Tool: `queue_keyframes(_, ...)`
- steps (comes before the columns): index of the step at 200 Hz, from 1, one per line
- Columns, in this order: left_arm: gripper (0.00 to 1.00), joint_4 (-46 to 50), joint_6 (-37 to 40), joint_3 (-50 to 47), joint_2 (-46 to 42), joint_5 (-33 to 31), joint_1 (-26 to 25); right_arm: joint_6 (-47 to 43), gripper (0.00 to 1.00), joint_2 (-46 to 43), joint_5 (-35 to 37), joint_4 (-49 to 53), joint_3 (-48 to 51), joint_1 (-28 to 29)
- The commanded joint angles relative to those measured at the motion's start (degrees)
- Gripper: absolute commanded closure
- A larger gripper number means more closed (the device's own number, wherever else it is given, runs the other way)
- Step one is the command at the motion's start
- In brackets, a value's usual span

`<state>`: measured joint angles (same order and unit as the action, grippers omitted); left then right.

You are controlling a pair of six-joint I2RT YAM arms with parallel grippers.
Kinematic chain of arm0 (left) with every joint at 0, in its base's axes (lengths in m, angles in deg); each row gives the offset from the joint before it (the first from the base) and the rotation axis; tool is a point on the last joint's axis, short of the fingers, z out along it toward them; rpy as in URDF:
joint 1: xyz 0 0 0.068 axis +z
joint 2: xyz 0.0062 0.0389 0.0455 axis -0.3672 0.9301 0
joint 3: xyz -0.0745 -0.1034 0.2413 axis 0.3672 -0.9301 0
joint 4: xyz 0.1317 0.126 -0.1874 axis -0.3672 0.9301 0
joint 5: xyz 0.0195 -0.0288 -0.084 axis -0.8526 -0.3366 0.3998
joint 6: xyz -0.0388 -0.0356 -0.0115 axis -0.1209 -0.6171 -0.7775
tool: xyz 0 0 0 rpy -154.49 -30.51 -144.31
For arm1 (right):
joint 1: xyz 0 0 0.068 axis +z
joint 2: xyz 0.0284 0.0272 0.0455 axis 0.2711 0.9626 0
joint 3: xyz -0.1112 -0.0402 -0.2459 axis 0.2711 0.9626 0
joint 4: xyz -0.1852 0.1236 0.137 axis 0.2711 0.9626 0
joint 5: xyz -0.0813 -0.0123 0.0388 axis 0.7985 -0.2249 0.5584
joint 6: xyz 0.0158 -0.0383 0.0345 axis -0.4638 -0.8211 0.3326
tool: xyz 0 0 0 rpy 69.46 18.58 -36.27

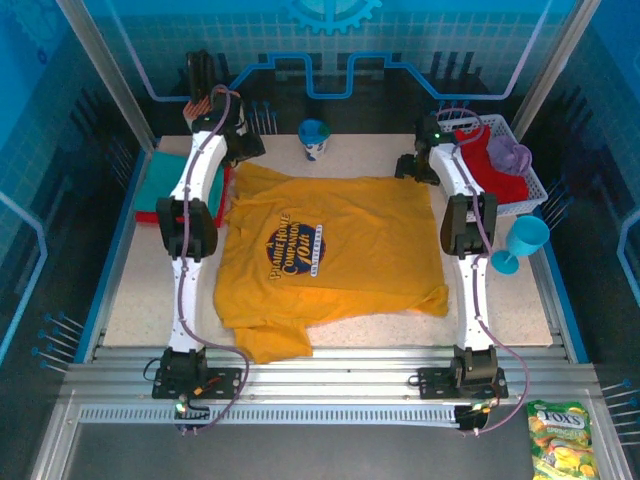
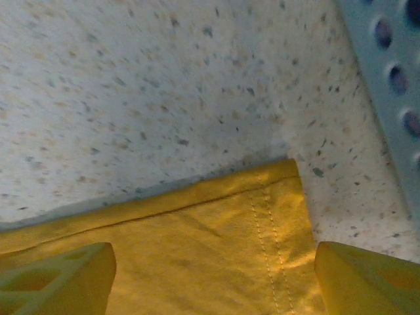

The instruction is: Fold and stack the t-shirts

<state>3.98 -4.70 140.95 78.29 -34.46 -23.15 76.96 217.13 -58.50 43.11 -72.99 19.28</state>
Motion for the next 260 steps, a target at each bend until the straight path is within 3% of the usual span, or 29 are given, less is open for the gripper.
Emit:
queue_keyframes(1,0.26,-1.92,0.44,-1.75,2.59,1.08,0.47,1.34,0.23,1.80,-1.43,2.68,-2.23,-1.21)
queue_keyframes(37,0.28,-3.00,0.75,-1.34,5.20,-0.95,-0.05,1.19,0.34,3.86,-2.85,4.71,-4.46,-1.26)
queue_keyframes(96,0.28,2.65,2.02,7.10,11.83,-6.23,-0.69,0.93,0.49,5.02,-5.27,6.92,-5.30,-0.96)
queue_keyframes(130,0.34,4.22,1.76,7.68,12.37,-7.19,-0.59,0.93,0.64,5.26,-5.81,7.20,-4.89,-0.52)
queue_keyframes(164,0.71,4.35,1.01,7.78,12.38,-6.68,-0.35,1.38,0.81,4.51,-5.50,6.23,-4.78,-0.30)
queue_keyframes(201,1.00,3.69,0.11,7.49,11.40,-4.91,-0.40,1.48,0.99,1.55,-4.00,3.43,-3.46,-0.47)
queue_keyframes(260,1.00,-2.11,-0.14,3.18,2.52,-4.65,-0.41,-0.08,1.00,-12.30,0.87,-13.09,11.53,0.36)
